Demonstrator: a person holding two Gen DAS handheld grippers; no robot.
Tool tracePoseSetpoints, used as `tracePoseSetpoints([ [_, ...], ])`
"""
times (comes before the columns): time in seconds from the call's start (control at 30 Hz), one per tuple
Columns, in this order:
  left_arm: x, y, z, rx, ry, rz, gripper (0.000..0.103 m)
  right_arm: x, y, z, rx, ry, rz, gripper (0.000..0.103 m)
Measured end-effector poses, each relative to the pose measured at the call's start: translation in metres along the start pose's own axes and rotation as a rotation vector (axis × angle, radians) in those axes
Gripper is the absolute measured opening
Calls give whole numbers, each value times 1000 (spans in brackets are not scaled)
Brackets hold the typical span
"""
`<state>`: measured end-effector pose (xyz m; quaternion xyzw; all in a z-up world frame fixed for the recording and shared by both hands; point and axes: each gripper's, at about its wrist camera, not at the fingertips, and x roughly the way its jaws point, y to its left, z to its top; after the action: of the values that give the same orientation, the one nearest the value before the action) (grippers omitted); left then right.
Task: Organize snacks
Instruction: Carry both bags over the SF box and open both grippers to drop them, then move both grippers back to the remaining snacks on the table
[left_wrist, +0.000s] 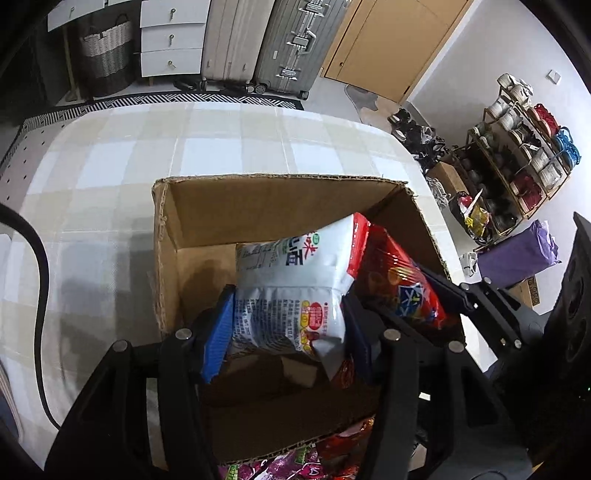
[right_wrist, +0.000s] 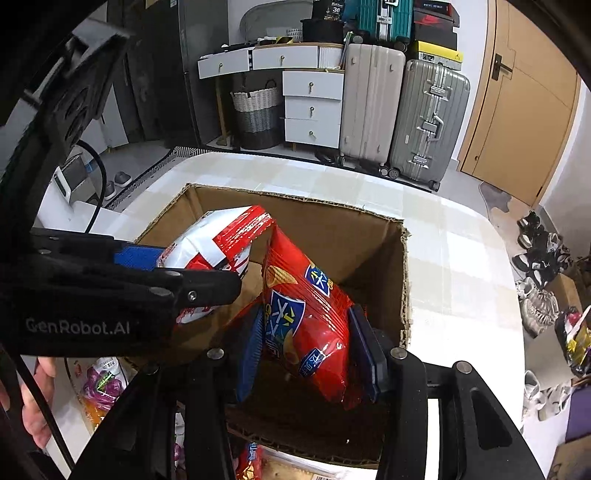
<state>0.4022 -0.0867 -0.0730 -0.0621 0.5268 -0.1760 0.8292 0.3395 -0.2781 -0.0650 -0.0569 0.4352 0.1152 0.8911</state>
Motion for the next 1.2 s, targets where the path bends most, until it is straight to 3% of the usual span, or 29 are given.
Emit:
tracePoseSetpoints([
  [0.43, -6, 1, -6, -12, 19, 9, 55, -4, 3, -1, -11, -2, -21, 47],
  [0.63, -14, 1, -9, -16, 3, 8, 68, -13, 6, -1, -25, -35, -46, 50],
  [0.7, -19, -3, -12, -1, -12, 6, 78, -18, 5, -2, -16, -51, -41, 50],
  [0.83, -34, -8, -18, 5, -53, 3, 83, -29, 5, -2, -12, -77, -38, 51],
  [0.93, -44, -12, -24, 5, -67, 10, 99, -39, 4, -4, -9, -99, -40, 63],
  [1.0, -53, -15, -30, 14, -93, 31, 102, -49, 4, -7, -4, -125, -62, 78],
  [1.2, -89, -22, -50, 21, -153, 5, 102, -80, 3, -18, 19, -172, -55, 80],
])
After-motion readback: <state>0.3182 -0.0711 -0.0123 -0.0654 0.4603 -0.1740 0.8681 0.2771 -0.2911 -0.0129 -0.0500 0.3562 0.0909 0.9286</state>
